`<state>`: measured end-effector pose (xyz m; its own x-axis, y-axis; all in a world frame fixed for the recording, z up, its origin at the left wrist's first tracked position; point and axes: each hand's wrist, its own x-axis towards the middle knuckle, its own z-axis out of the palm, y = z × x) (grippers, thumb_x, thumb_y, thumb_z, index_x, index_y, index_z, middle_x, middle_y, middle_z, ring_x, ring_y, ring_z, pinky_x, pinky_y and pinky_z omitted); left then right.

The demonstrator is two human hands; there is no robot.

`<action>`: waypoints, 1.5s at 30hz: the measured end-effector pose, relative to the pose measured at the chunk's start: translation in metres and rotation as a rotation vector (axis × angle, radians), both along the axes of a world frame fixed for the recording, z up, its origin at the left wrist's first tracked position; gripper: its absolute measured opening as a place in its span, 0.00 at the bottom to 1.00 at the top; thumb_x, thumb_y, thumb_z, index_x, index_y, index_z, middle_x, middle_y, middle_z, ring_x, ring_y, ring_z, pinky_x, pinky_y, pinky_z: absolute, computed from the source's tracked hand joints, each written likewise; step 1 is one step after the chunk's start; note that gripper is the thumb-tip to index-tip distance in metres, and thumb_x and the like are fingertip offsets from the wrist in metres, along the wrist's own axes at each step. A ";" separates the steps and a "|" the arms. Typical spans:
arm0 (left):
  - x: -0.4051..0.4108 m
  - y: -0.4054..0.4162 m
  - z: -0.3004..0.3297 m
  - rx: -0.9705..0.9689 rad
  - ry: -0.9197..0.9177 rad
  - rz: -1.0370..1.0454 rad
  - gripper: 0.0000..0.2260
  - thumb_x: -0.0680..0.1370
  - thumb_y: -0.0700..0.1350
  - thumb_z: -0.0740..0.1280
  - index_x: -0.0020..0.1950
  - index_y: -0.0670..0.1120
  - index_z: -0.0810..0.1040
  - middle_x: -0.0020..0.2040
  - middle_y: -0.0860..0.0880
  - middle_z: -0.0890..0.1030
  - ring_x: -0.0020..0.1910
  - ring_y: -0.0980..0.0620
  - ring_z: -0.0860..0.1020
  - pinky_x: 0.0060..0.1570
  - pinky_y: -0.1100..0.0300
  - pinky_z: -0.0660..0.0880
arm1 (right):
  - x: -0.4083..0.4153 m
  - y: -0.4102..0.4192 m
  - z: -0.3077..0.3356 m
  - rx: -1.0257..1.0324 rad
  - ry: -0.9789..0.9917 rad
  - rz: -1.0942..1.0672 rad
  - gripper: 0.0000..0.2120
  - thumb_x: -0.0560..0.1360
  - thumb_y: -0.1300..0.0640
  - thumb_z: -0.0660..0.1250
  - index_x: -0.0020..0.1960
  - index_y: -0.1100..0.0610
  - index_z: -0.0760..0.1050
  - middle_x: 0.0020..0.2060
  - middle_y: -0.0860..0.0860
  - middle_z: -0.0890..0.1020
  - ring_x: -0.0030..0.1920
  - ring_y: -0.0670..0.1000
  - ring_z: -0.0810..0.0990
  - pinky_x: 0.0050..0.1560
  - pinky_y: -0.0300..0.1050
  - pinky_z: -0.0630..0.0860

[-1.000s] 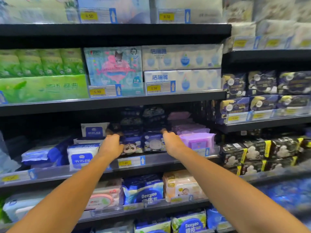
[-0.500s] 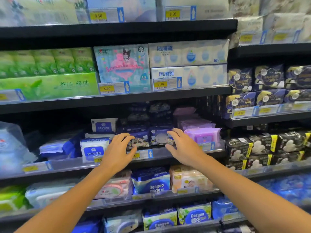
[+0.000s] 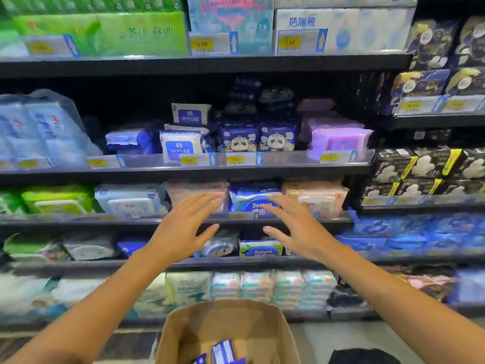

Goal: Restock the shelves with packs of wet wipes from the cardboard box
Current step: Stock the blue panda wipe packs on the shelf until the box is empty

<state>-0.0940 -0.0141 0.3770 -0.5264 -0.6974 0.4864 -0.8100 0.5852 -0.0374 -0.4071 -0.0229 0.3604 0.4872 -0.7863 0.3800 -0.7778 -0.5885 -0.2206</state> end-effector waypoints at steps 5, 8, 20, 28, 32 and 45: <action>0.018 0.044 -0.063 0.192 -0.068 0.035 0.25 0.81 0.60 0.58 0.72 0.47 0.74 0.75 0.48 0.70 0.74 0.44 0.67 0.73 0.45 0.64 | 0.015 0.036 -0.062 0.153 0.080 0.023 0.39 0.76 0.27 0.43 0.77 0.49 0.64 0.78 0.48 0.62 0.80 0.52 0.55 0.79 0.52 0.54; 0.028 0.068 -0.104 0.323 -0.085 0.066 0.28 0.81 0.63 0.52 0.73 0.49 0.73 0.76 0.48 0.69 0.75 0.44 0.67 0.72 0.43 0.66 | 0.022 0.048 -0.096 0.249 0.112 0.024 0.43 0.75 0.26 0.41 0.77 0.51 0.65 0.77 0.50 0.65 0.79 0.54 0.58 0.78 0.53 0.55; 0.054 0.109 -0.287 0.823 -0.190 0.219 0.26 0.81 0.57 0.61 0.78 0.53 0.64 0.78 0.52 0.63 0.77 0.50 0.60 0.76 0.52 0.59 | 0.047 0.069 -0.250 0.762 0.208 -0.036 0.51 0.67 0.21 0.38 0.78 0.51 0.62 0.75 0.52 0.68 0.76 0.55 0.63 0.76 0.52 0.59; 0.052 0.100 -0.426 1.206 -0.223 0.387 0.28 0.81 0.55 0.61 0.79 0.49 0.61 0.79 0.47 0.61 0.76 0.43 0.60 0.74 0.53 0.59 | 0.042 0.073 -0.400 1.167 0.282 -0.260 0.26 0.79 0.36 0.59 0.65 0.54 0.76 0.61 0.54 0.80 0.62 0.60 0.78 0.61 0.51 0.72; 0.036 0.099 -0.479 1.363 -0.233 0.376 0.24 0.82 0.52 0.61 0.78 0.48 0.64 0.77 0.44 0.64 0.75 0.42 0.63 0.71 0.52 0.64 | 0.043 0.075 -0.462 1.327 0.291 -0.402 0.16 0.80 0.57 0.65 0.64 0.64 0.77 0.62 0.59 0.81 0.63 0.58 0.78 0.51 0.40 0.69; 0.048 0.104 -0.559 1.351 0.325 0.721 0.15 0.81 0.40 0.61 0.69 0.41 0.69 0.68 0.42 0.67 0.66 0.40 0.70 0.64 0.48 0.70 | 0.059 0.095 -0.567 1.379 0.105 -0.950 0.29 0.69 0.45 0.77 0.62 0.62 0.75 0.61 0.59 0.76 0.59 0.61 0.78 0.56 0.46 0.75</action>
<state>-0.0463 0.0898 -0.1823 0.0972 -0.7433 -0.6618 -0.7922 -0.4604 0.4007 -0.3477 0.0725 -0.2069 -0.3472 -0.4914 -0.7988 -0.7637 0.6425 -0.0633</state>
